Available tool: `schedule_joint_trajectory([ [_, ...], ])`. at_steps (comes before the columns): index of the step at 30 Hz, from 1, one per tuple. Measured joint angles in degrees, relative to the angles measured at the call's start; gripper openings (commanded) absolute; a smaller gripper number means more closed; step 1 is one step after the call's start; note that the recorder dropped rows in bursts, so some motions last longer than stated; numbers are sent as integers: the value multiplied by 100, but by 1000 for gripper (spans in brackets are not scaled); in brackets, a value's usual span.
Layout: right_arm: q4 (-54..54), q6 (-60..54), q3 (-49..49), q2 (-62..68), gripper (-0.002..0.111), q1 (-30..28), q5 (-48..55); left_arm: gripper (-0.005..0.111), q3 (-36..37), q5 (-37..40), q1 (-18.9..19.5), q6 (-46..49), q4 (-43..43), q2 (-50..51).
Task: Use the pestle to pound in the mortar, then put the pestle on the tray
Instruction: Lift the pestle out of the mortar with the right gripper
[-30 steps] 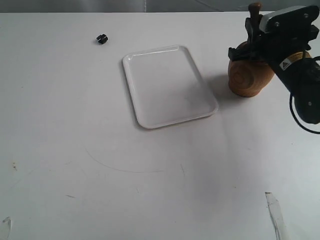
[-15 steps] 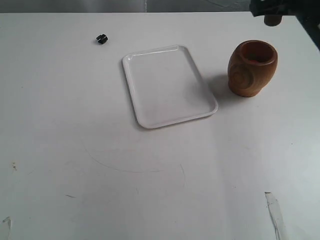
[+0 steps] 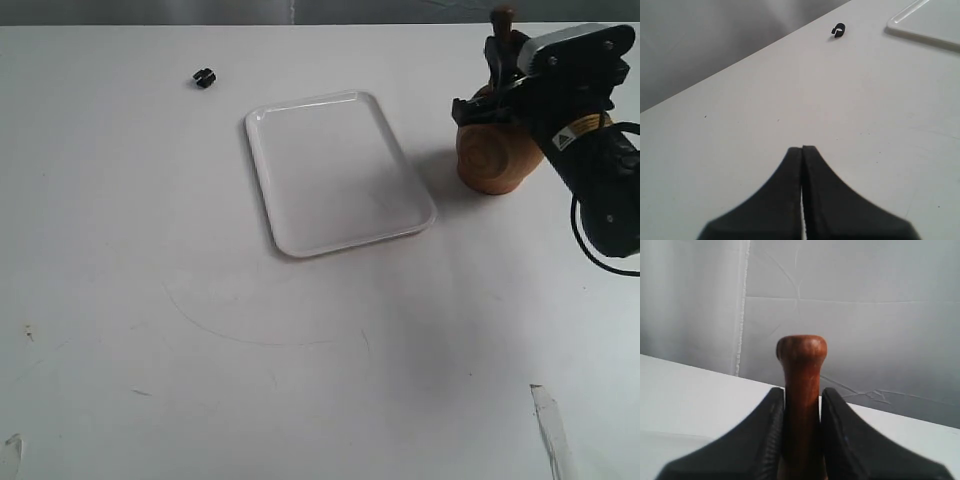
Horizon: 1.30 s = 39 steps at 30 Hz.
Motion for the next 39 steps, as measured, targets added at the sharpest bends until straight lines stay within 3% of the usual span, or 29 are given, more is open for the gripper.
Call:
schedule_joint_trajectory([
  [3,0,0,12,-155,0,0,88,0,0,0,0,0,0,0],
  [12,-254,31,21,-2269,0,0,1105,0,0,0,0,0,0,0],
  [20,-1456,932,21,-3345,0,0,1422,0,0,0,0,0,0,0],
  [30,-2867,2095,21,-3580,0,74,1342,0,0,0,0,0,0,0],
  [34,-2957,2082,-94,-3591,0,662,2255,0,0,0,0,0,0,0],
  [39,-2935,2337,-771,-3548,0,1302,4191,0,0,0,0,0,0,0],
])
